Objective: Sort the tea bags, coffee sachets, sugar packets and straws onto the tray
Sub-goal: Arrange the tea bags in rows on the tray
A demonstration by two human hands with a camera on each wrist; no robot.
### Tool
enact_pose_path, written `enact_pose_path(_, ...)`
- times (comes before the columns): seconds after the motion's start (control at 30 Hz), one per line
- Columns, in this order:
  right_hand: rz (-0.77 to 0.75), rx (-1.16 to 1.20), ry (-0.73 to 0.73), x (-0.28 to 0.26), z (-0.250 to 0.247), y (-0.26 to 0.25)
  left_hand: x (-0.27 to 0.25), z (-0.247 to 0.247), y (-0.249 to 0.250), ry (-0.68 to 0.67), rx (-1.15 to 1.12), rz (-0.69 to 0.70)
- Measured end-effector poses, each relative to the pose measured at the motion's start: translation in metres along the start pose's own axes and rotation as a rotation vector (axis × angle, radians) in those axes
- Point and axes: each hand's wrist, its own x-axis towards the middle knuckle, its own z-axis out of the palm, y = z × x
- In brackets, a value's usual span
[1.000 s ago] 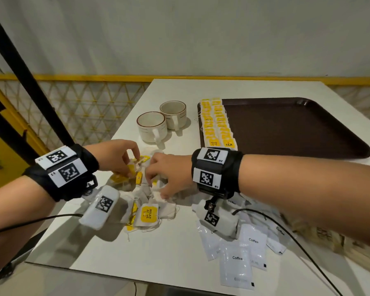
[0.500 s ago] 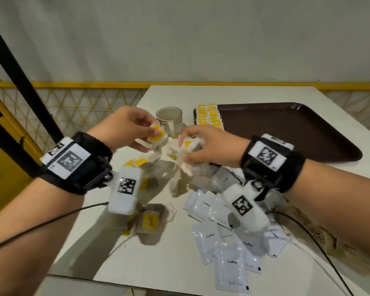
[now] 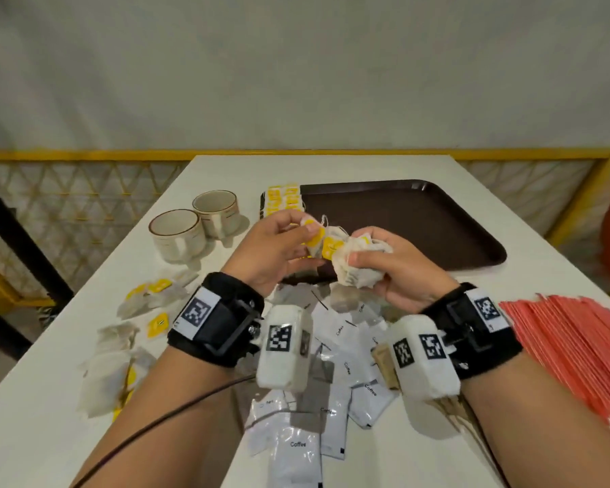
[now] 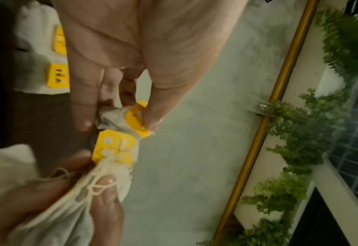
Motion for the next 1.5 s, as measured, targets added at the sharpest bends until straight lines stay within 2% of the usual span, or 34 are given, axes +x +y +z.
enact_pose_path(0.2,0.004,-0.108,-0.021,-0.007,0.003,0.006,-0.006,-0.002,-0.021,-0.047,0.028,0.014)
enact_pose_path(0.67,-0.014,-0.247,0.000,-0.021,-0.012,0.003,-0.002,-0.006,-0.028,0.012,0.066,0.052)
enact_pose_path(0.83,-0.028,-0.340,-0.006,-0.018,-0.016,0.006,0.001,-0.009,-0.028,0.075,0.206,0.172)
enact_pose_path(0.97,-0.057,-0.425,-0.009,-0.019,-0.016,0.007,0.001,-0.011,-0.028,0.157,0.355,0.359)
enact_pose_path(1.1,-0.046,-0.379,-0.013,-0.020,-0.013,0.007,-0.001,-0.007,-0.027,0.096,0.362,0.497)
enact_pose_path(1.2,-0.023,-0.386,-0.035,-0.019,-0.008,0.006,-0.002,-0.005,-0.027,0.070,0.300,0.507)
enact_pose_path(1.33,0.032,-0.468,-0.063,-0.012,-0.002,0.002,-0.001,-0.006,-0.028,0.057,0.337,0.471)
enact_pose_path(1.43,0.058,-0.544,-0.089,-0.008,-0.003,0.001,0.000,-0.009,-0.029,0.129,0.352,0.407)
enact_pose_path(1.5,0.012,-0.629,-0.070,-0.007,-0.008,0.003,0.002,-0.013,-0.031,0.188,0.348,0.354)
